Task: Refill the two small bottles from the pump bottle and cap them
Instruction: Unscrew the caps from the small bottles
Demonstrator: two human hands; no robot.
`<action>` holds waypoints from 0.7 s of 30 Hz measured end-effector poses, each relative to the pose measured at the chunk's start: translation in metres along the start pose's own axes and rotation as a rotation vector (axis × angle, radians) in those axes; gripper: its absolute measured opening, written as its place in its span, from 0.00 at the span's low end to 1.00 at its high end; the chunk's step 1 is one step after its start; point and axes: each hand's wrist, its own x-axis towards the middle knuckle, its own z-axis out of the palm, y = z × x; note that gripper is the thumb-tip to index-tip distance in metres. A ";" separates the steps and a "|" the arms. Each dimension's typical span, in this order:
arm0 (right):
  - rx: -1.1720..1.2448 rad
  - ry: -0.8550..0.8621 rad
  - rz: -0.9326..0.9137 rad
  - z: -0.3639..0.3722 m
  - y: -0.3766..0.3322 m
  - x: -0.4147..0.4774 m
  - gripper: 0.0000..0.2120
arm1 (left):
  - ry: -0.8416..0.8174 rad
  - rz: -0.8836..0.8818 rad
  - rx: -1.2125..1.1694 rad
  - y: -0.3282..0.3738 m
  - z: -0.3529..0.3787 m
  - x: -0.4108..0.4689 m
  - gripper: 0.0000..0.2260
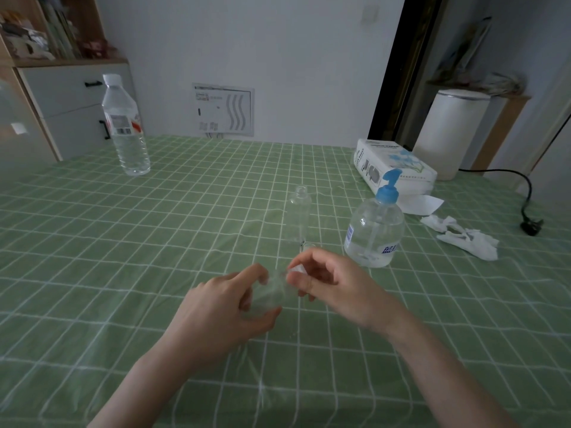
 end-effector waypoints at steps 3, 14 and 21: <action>0.017 -0.015 -0.028 0.000 0.003 0.001 0.07 | 0.007 0.003 0.006 -0.001 0.001 0.001 0.17; 0.111 0.079 -0.020 -0.014 0.002 0.001 0.07 | -0.001 -0.060 -0.159 -0.008 -0.003 0.000 0.13; -0.072 0.292 0.080 -0.008 0.012 0.027 0.12 | 0.118 -0.253 -0.667 -0.005 0.002 0.008 0.16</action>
